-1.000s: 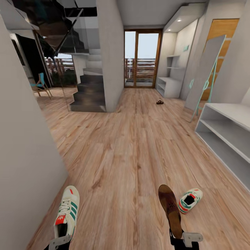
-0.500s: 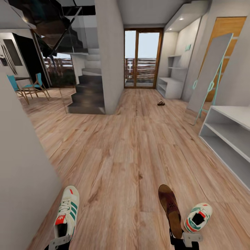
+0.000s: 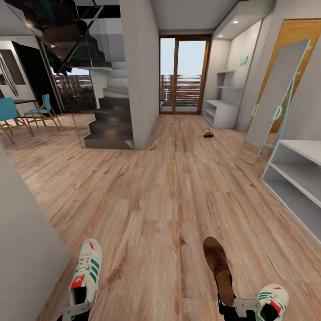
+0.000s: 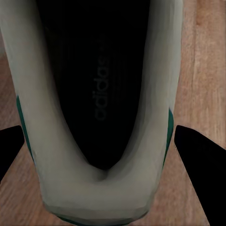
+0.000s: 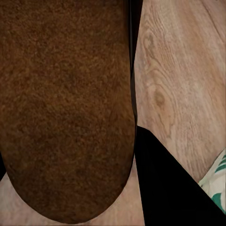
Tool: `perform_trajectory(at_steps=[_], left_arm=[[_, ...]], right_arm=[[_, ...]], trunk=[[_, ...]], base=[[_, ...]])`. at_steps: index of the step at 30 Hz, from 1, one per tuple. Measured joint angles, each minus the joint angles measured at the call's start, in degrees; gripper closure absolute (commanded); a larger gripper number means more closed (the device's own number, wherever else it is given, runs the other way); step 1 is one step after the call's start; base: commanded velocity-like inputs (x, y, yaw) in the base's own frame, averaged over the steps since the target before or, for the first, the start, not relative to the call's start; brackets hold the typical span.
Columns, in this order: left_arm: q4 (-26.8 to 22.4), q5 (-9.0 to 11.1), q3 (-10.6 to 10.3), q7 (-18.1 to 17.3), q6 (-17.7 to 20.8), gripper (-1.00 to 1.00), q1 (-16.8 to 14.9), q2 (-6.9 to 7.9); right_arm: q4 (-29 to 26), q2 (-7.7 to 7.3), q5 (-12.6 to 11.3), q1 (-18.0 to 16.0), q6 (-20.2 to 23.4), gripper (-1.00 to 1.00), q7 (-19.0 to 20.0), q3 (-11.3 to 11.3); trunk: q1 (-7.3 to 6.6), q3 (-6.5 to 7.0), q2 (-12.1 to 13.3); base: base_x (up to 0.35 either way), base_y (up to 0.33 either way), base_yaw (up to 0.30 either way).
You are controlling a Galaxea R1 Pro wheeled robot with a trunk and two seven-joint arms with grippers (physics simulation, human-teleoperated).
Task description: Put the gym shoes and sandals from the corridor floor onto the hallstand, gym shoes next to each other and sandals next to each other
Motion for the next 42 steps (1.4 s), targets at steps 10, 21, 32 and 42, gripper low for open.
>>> perform_trajectory(at_steps=[10,21,32,42], left_arm=[[0.1,0.0,0.0,0.0,0.0,1.00,0.0,0.00],[0.1,0.0,0.0,0.0,0.0,1.00,0.0,0.00],[0.1,0.0,0.0,0.0,0.0,1.00,0.1,0.00],[0.1,0.0,0.1,0.0,0.0,1.00,0.1,0.00]], right_arm=[[0.0,0.00,-0.1,0.0,0.0,1.00,0.0,-0.1],[-0.1,0.00,-0.1,0.0,0.0,1.00,0.0,-0.1],[-0.2,0.00,-0.1,0.0,0.0,1.00,0.0,-0.1],[-0.3,0.00,-0.2,0.0,0.0,1.00,-0.1,-0.1]], trunk=[[0.00,0.00,0.0],[0.00,0.00,0.0],[0.00,0.00,0.0],[0.00,0.00,0.0]], base=[[0.340,0.000,0.000],[0.340,0.000,0.000],[0.340,0.000,0.000],[0.340,0.000,0.000]])
